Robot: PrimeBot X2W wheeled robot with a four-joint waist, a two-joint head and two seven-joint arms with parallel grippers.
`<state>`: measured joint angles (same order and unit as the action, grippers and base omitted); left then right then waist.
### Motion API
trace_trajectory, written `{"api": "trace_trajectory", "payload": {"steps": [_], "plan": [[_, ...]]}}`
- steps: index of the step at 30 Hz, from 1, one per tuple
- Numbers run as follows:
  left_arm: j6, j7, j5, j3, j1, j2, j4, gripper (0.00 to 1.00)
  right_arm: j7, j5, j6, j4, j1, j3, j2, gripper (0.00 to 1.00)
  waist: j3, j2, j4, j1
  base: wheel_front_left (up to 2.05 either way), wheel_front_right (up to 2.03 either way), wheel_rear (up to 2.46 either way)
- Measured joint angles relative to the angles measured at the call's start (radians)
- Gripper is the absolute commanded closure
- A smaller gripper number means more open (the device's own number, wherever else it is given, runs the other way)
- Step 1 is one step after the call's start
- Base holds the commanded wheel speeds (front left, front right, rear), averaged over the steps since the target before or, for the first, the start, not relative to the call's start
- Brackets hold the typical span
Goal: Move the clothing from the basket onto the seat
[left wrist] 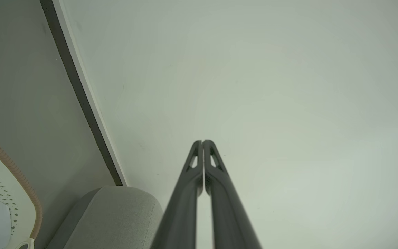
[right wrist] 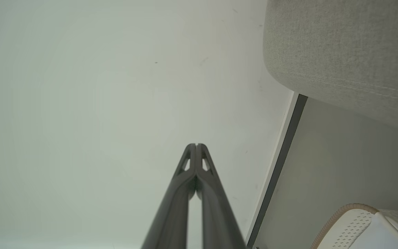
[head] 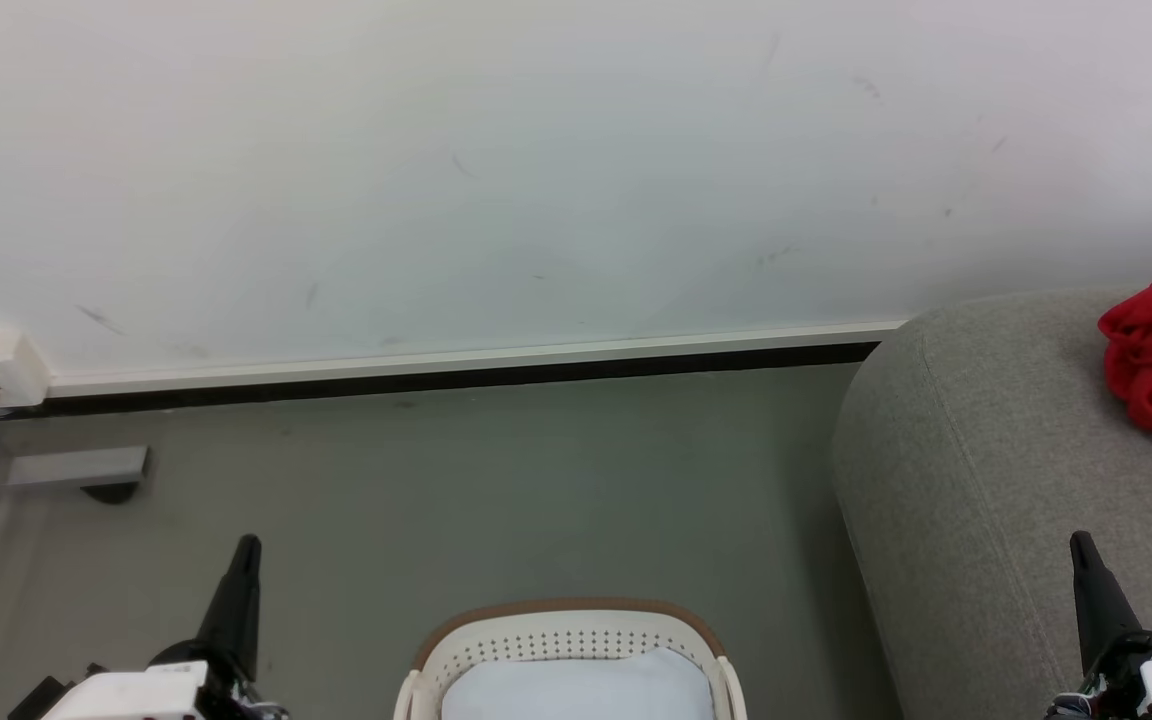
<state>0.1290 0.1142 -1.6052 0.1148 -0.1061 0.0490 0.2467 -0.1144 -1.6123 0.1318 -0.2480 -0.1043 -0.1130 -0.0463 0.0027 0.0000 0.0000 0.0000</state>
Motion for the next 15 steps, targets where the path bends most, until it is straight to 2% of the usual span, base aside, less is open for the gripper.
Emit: {"api": "trace_trajectory", "payload": {"steps": [15], "plan": [[0.0,0.0,0.0,0.0,0.0,0.0,0.0,1.0,0.0,0.0,0.0,0.0,0.0,0.0,0.0,1.0,0.0,0.0,0.0,0.0,0.0,0.0,0.0]]}}
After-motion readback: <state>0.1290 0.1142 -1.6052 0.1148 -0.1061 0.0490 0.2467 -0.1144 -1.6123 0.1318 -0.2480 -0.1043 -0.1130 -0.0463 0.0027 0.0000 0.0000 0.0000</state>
